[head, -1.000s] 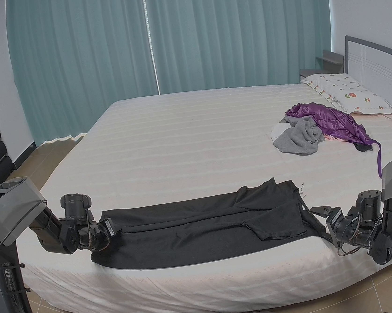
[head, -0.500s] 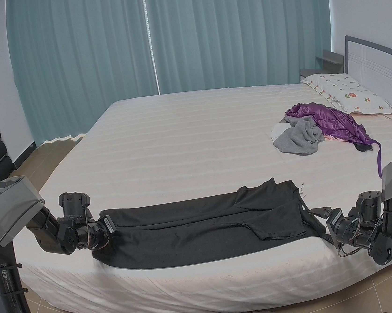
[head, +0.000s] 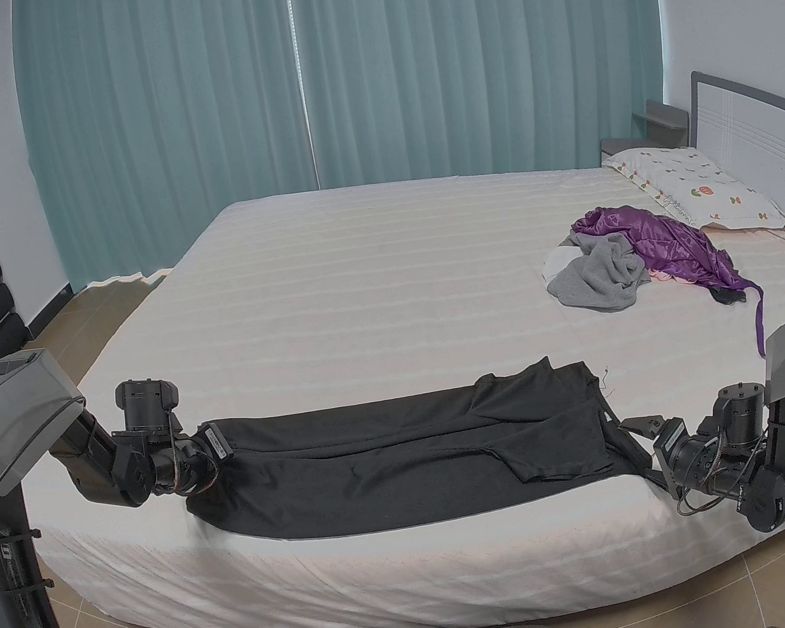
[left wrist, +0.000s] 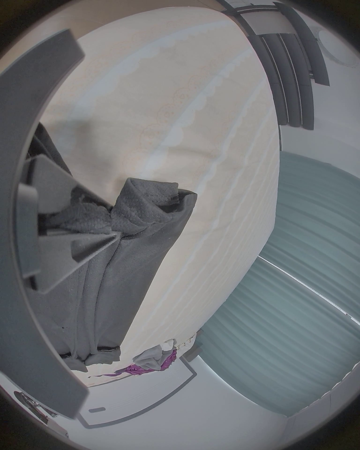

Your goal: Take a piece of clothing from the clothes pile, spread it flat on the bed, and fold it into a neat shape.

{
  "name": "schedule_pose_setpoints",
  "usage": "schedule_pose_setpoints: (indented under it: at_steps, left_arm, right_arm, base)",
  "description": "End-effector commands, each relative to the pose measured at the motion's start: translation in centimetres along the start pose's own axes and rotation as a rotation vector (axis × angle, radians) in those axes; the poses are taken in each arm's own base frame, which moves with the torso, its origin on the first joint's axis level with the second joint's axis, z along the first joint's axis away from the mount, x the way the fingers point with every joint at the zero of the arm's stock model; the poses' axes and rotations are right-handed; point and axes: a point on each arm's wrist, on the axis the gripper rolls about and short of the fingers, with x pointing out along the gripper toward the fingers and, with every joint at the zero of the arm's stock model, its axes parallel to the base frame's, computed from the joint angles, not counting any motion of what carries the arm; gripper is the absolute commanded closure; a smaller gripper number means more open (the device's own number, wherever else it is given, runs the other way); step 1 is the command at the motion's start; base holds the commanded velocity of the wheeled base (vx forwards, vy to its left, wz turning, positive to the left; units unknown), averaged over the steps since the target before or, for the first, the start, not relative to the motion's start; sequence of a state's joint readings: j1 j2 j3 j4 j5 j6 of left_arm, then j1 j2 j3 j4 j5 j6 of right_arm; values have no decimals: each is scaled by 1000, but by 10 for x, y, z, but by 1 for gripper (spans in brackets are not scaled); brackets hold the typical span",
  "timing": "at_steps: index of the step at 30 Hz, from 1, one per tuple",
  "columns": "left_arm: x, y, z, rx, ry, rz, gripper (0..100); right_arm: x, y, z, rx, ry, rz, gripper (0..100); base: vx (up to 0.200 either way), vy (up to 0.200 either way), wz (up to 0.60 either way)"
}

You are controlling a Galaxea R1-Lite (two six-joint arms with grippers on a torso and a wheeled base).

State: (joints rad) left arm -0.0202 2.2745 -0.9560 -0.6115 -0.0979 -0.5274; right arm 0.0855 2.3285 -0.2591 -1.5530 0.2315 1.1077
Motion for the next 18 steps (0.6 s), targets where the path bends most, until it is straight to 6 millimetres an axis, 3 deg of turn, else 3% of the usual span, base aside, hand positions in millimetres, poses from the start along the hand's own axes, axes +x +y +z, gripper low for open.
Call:
schedule_pose_setpoints:
  at_steps: [1,3,15,18]
  left_arm:
    - [0,-1,2,-22,-9,-6,100]
    - [0,-3,4,-40,-17,-12,100]
    - [1,-14,10,-101,-52,-52,100]
    - [0,-17,9,-96,-51,-59,100]
  right_arm:
    - [0,1,0,-3,-5,10,0]
    - [0,1,0,-3,-4,9,0]
    - [1,1,0,-3,-6,10,0]
    - [0,1,0,-3,-5,8,0]
  base:
    - [-200,0,0]
    - [-200,0,0]
    - [0,0,0]
    - [0,-200,0]
